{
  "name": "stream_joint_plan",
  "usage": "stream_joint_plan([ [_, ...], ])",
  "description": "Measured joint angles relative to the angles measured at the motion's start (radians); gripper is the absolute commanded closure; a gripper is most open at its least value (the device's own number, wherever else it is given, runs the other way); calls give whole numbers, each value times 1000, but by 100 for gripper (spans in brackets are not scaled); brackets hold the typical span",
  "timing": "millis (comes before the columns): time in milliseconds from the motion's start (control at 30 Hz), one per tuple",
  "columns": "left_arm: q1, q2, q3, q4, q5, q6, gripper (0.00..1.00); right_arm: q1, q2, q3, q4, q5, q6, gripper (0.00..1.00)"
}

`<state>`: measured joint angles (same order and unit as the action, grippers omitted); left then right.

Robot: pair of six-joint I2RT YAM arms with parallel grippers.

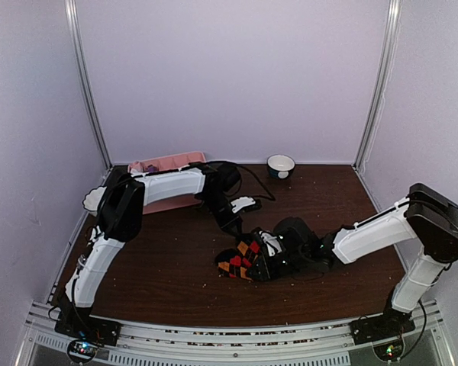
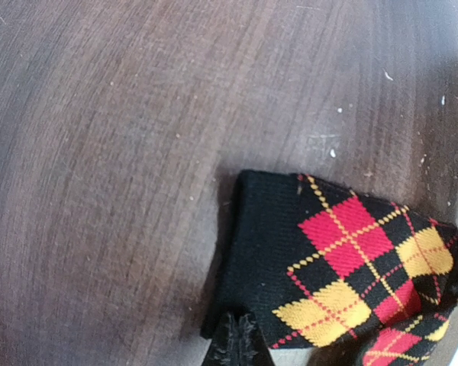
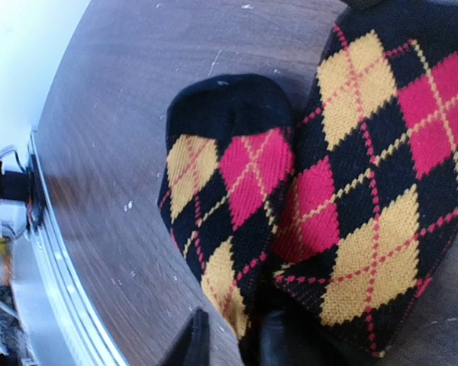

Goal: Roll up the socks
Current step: Pick up the sock from the center of the board.

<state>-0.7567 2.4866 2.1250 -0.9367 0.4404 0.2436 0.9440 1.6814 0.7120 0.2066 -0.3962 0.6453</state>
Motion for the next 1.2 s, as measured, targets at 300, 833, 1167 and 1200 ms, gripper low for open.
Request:
stream_joint_plan([
  [300,2,-26,11,-42,30,0,100,-109,-123,-36,0,-33,-7,58],
  [833,41,-194,-32,-90,102,-4,46,-221,143,394,-342,146,-287,57],
  [1167,156,-286,-149,-113,92,-6,35,-221,286,518,-492,214,-363,67],
  [1200,161,-297,-153,-112,91,-7,34,-220,294,531,-498,214,-366,68],
])
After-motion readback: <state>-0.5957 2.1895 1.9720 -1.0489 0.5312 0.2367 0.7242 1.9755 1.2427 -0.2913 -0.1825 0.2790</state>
